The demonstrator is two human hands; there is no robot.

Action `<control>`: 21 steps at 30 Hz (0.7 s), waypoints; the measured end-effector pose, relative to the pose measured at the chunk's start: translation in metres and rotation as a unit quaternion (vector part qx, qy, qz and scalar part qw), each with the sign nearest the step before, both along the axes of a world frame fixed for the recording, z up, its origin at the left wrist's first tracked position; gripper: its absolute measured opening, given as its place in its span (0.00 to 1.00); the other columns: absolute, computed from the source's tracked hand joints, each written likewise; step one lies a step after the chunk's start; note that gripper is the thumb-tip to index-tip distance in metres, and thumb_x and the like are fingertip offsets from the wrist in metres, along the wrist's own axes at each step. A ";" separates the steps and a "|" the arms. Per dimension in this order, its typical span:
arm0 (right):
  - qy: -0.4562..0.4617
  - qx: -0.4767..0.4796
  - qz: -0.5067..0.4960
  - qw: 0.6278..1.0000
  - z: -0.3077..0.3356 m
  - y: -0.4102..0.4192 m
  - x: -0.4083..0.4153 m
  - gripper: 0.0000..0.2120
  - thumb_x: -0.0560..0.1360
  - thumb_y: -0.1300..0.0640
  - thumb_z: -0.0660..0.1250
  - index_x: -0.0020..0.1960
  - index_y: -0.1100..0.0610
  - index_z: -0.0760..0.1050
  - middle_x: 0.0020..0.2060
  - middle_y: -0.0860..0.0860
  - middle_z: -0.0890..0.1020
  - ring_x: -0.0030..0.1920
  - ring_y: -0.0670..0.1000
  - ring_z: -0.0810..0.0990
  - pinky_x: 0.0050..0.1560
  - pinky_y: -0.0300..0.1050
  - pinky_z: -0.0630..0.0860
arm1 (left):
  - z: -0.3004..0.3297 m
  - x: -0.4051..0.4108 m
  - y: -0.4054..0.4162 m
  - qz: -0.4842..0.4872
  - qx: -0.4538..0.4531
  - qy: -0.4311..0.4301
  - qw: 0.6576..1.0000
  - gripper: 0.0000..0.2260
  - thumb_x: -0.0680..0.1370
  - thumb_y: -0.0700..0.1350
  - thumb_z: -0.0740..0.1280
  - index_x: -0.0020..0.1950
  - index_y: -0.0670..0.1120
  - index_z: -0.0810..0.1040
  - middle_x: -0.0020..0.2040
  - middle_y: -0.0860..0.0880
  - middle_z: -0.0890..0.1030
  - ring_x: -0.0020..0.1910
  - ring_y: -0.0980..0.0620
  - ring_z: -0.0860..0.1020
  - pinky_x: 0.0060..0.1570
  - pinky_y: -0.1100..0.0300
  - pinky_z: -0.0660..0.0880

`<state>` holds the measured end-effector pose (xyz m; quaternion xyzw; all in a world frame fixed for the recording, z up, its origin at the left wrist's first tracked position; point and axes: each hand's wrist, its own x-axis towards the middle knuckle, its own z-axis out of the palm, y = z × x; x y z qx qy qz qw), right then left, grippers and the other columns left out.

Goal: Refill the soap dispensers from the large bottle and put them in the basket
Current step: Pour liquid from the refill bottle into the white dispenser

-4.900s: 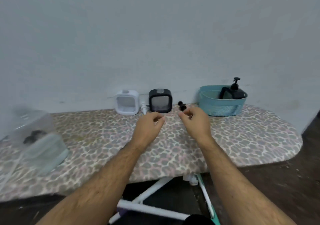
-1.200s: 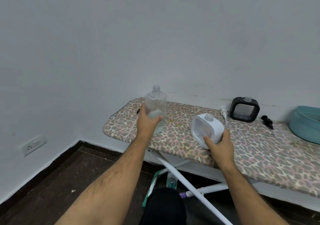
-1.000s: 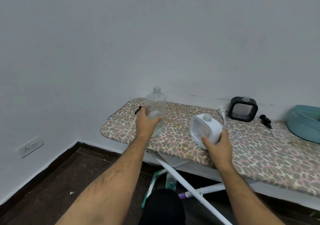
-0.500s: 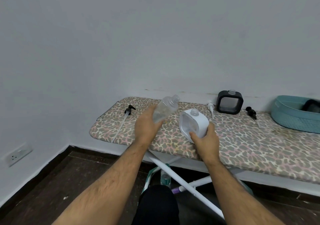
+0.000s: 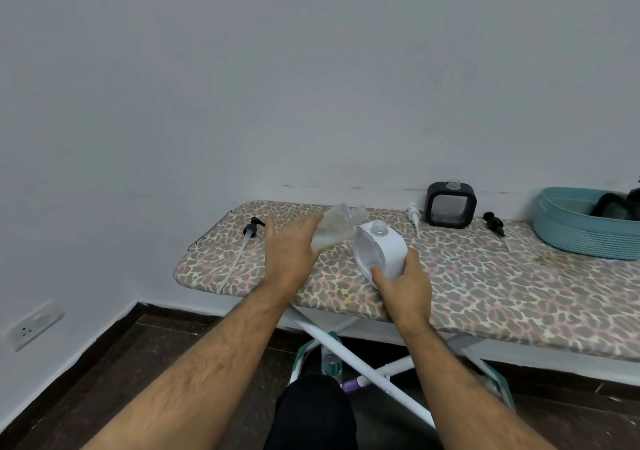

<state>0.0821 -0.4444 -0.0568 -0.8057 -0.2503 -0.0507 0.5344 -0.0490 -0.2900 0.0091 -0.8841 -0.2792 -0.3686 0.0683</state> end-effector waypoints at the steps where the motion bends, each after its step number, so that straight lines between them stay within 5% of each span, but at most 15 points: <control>1: -0.005 0.001 -0.003 1.000 0.000 0.000 -0.001 0.24 0.70 0.47 0.75 0.61 0.52 0.70 0.49 0.47 0.79 0.47 0.51 0.78 0.43 0.50 0.79 | 0.001 0.001 -0.001 0.006 0.012 0.012 1.000 0.29 0.70 0.47 0.78 0.69 0.51 0.74 0.58 0.52 0.83 0.57 0.52 0.81 0.75 0.38 0.49; 21: -0.037 -0.009 -0.010 0.999 -0.003 0.002 0.001 0.27 0.70 0.47 0.75 0.65 0.54 0.71 0.56 0.49 0.78 0.55 0.51 0.74 0.48 0.47 0.73 | 0.016 0.003 -0.001 0.021 0.093 0.073 0.993 0.35 0.63 0.40 0.81 0.68 0.53 0.75 0.60 0.53 0.82 0.58 0.49 0.81 0.72 0.31 0.50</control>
